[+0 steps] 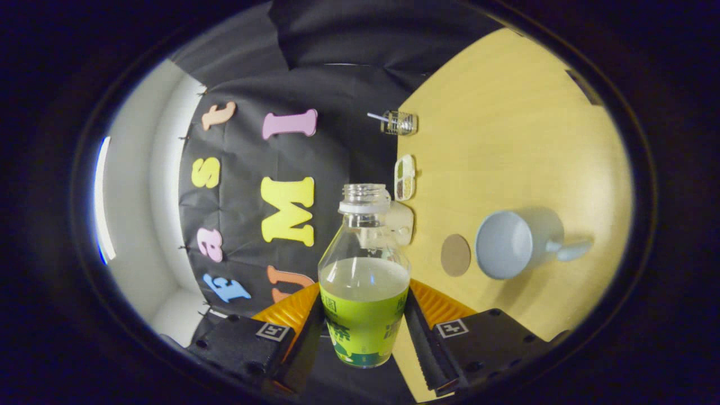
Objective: Take the bottle from table, then pour the juice into the cup, finally place the bottle on the coaster
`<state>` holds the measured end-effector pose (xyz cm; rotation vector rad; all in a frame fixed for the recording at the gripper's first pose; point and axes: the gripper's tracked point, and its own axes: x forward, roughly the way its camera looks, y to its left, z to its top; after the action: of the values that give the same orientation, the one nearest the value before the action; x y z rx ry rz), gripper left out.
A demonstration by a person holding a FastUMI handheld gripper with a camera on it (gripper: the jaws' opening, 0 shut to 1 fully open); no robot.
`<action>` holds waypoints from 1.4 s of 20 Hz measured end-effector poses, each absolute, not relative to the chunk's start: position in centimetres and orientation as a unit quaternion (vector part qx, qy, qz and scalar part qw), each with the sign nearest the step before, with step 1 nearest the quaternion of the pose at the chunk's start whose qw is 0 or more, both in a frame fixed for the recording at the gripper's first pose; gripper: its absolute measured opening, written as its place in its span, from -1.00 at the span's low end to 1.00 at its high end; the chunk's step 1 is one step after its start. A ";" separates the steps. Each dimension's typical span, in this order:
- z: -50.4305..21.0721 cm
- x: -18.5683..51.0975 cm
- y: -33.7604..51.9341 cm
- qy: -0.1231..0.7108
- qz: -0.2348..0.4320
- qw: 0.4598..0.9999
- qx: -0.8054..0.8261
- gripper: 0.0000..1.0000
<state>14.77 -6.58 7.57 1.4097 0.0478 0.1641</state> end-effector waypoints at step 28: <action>2.8 25.3 -3.7 0.009 -0.051 0.998 0.036 0.61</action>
<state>25.35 -3.68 2.83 0.0715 0.0172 -0.1028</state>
